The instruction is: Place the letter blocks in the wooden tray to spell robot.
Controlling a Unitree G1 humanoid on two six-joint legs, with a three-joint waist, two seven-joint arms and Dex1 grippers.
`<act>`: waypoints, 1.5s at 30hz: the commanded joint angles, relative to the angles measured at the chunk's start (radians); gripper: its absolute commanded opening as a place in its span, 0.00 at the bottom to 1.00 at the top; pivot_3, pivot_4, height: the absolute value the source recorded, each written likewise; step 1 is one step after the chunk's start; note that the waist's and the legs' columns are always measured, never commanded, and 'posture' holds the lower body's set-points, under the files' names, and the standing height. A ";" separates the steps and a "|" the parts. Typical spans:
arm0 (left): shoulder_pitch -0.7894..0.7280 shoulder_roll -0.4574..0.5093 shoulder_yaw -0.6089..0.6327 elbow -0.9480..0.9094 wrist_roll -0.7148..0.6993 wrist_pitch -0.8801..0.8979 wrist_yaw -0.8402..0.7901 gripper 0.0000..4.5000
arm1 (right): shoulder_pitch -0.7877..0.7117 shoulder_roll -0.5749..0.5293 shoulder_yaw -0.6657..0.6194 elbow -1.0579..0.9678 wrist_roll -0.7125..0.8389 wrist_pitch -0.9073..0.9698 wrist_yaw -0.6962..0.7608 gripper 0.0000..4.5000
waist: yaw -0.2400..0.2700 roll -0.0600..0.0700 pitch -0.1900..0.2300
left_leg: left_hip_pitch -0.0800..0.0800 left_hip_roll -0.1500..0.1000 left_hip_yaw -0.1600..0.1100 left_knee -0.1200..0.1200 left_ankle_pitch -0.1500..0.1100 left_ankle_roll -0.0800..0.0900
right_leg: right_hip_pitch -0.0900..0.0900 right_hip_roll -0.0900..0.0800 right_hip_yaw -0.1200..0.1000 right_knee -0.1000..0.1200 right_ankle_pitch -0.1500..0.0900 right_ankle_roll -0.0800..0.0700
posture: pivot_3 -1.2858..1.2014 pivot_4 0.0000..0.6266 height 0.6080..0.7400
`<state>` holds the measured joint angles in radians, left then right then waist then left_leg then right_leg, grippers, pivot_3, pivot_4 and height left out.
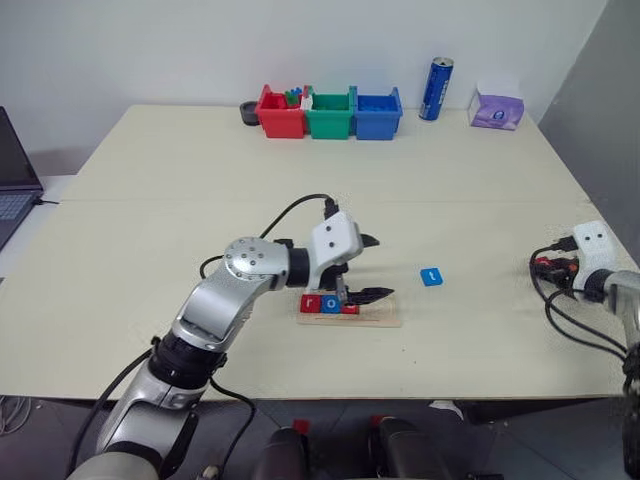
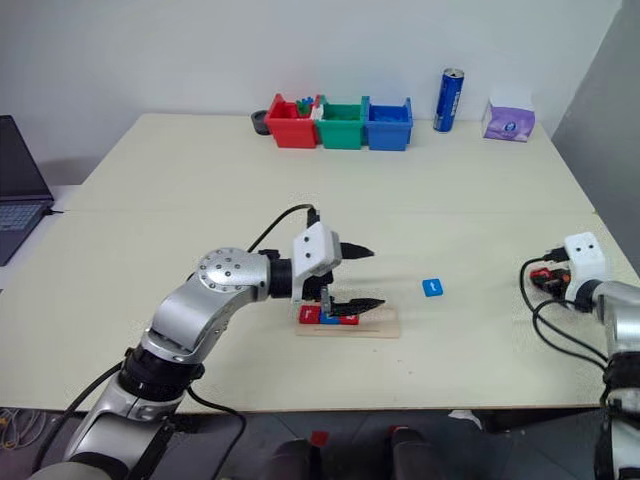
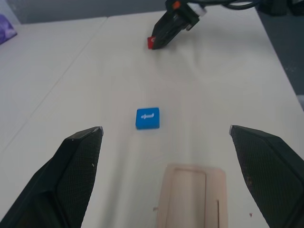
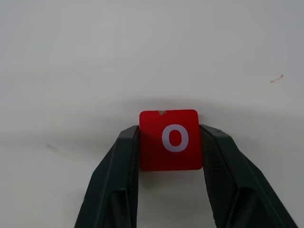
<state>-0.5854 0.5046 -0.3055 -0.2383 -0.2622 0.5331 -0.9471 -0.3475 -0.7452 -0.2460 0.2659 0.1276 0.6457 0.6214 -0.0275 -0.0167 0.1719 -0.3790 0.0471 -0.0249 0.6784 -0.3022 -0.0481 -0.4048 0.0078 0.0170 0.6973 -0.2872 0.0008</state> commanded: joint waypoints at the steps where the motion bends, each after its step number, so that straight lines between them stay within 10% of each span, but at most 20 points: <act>1: 0.035 0.057 0.056 -0.030 -0.022 -0.044 -0.047 1.00 | 0.181 0.094 -0.045 -0.425 0.072 0.212 -0.089 0.32 | -0.001 0.001 0.000 | 0.001 0.000 0.000 0.000 0.001 -0.003 | 0.000 0.001 0.000 0.000 0.000 0.000 | 0.52 0.24 1.00; 9: 0.059 0.104 0.070 0.001 -0.040 -0.144 -0.132 1.00 | 0.367 0.380 0.059 -1.066 0.147 0.600 -0.307 0.32 | -0.001 0.001 0.000 | 0.000 -0.001 0.000 0.000 0.002 -0.004 | -0.001 0.000 0.000 0.000 -0.002 0.006 | 0.52 0.24 1.00; 24: 0.088 0.100 0.050 -0.025 -0.034 -0.174 -0.158 1.00 | 0.316 0.693 0.191 -0.995 0.057 0.583 -0.581 0.32 | -0.002 0.001 0.000 | -0.001 -0.001 -0.001 -0.001 0.002 -0.003 | -0.002 0.001 0.000 -0.001 -0.003 0.006 | 0.52 0.24 1.00; 30: 0.095 0.100 0.055 -0.028 -0.031 -0.173 -0.148 1.00 | 0.310 0.751 0.175 -1.012 0.065 0.589 -0.597 0.77 | -0.003 0.001 0.000 | -0.001 -0.001 -0.001 -0.001 0.002 -0.003 | -0.002 0.002 0.000 -0.001 -0.003 0.006 | 0.52 0.24 1.00; 33: 0.103 0.104 0.061 -0.032 -0.034 -0.169 -0.146 1.00 | 0.305 0.732 0.205 -1.049 0.059 0.562 -0.588 0.99 | -0.003 0.001 0.000 | -0.001 -0.001 -0.001 -0.001 0.002 -0.003 | -0.002 0.002 0.000 -0.001 -0.003 0.006 | 0.52 0.24 1.00; 45: 0.092 0.119 0.096 0.009 -0.029 -0.171 -0.129 1.00 | 0.235 0.129 0.247 -0.951 0.192 0.301 -0.047 0.99 | -0.003 0.000 0.001 | -0.002 -0.002 -0.001 -0.001 0.001 -0.002 | -0.002 0.002 0.000 -0.003 -0.003 0.006 | 0.52 0.24 1.00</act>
<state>-0.4757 0.6242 -0.2285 -0.2194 -0.2888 0.3779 -1.0797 -0.0838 -0.5746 0.0328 -0.7082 0.2776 0.9936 0.4773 -0.0305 -0.0170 0.1727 -0.3803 0.0455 -0.0257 0.6775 -0.3008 -0.0504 -0.4067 0.0095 0.0174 0.6939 -0.2899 0.0070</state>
